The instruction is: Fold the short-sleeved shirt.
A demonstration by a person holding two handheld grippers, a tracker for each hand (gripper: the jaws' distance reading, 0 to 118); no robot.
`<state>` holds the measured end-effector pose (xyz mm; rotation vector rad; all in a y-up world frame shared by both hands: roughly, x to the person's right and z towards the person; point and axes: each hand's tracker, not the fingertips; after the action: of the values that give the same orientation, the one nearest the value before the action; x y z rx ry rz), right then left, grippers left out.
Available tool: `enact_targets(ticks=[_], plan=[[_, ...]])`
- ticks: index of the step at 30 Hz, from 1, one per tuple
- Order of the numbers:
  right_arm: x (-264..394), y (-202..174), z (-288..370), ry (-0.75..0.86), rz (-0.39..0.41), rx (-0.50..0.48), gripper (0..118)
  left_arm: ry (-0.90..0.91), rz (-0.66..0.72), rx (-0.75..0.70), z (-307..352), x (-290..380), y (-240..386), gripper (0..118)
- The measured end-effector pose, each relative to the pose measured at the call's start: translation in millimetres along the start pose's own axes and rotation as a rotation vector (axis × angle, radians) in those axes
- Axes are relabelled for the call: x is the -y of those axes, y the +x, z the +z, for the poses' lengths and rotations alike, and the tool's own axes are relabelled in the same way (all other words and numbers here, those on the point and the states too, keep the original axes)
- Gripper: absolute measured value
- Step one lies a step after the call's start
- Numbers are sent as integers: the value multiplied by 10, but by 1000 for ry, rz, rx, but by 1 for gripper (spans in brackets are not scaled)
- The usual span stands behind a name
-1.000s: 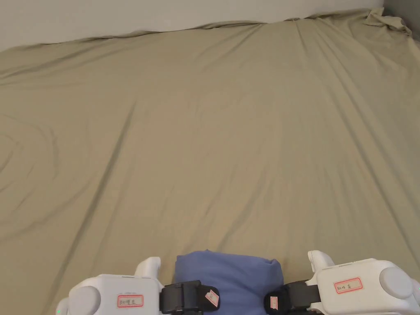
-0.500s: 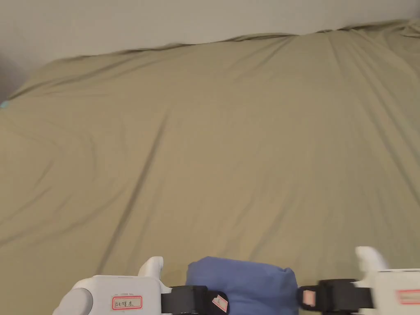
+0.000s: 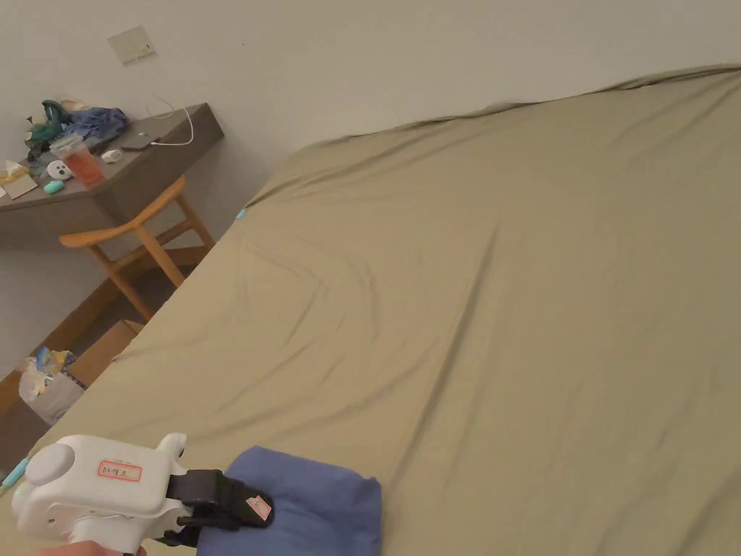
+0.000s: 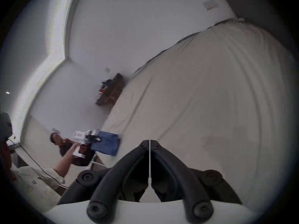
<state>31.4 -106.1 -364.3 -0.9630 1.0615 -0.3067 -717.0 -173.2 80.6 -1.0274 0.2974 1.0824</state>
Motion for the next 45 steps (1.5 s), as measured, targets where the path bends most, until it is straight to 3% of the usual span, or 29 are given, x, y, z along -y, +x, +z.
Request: enact_targets(ticks=[3,5,6,7,8,9,11,13,15,17,18,19,20,21,22,25,27,29,31,32,34,35,40,45], plan=[[-6,128,128,23,-89,-43,4,-17,64,-181,9,-35,-237,46],[25,112,154,22,-84,-25,4,-9,115,-226,-59,-47,-402,48],[36,144,143,14,-72,-4,4,-6,187,-230,-134,-47,-483,70],[56,137,121,-5,-59,10,4,18,250,-266,-182,33,-446,105],[73,127,98,-22,-48,25,4,56,258,-329,-234,55,-418,118],[94,107,56,-37,-31,54,4,91,214,-418,-282,104,-353,118],[117,82,-30,-79,-1,102,4,128,134,-388,-283,153,-363,118],[123,53,-104,-112,43,181,4,164,144,-328,-290,277,-114,118],[87,4,-190,-133,108,298,4,148,125,-327,-164,227,286,118],[-26,-7,-234,-121,130,357,4,197,9,-380,-103,262,797,118],[-145,-81,-263,-108,136,362,4,257,-76,-410,-51,282,1120,116],[-307,-107,-259,-72,142,371,4,321,-176,-428,104,203,1439,106],[-455,-158,-244,-32,149,400,4,404,-260,-429,170,238,1727,75],[-689,-263,-204,33,180,447,4,524,-321,-386,259,289,2141,32],[-882,-376,-139,106,211,465,4,587,-362,-380,316,336,2477,1],[-1375,-818,58,338,292,486,4,822,-526,-335,591,520,3393,0],[-1626,-1150,196,458,347,491,4,1010,-656,-416,651,701,3945,0],[-1752,-1468,273,552,408,498,4,1153,-669,-424,591,906,4408,0],[-1831,-1700,344,606,462,501,4,1258,-642,-172,546,1038,4644,0],[-1860,-1771,373,608,488,497,4,1264,-635,-129,495,1093,4767,0],[-1855,-1801,415,684,425,534,4,1264,-654,-223,347,1214,5055,0],[-1827,-1820,431,693,436,526,4,1261,-669,-232,296,1209,5090,0],[-1657,-1807,332,622,519,568,4,1244,-703,-221,51,1293,5190,0],[-1550,-1719,238,594,490,557,4,1174,-744,-362,-126,1317,5160,0]])
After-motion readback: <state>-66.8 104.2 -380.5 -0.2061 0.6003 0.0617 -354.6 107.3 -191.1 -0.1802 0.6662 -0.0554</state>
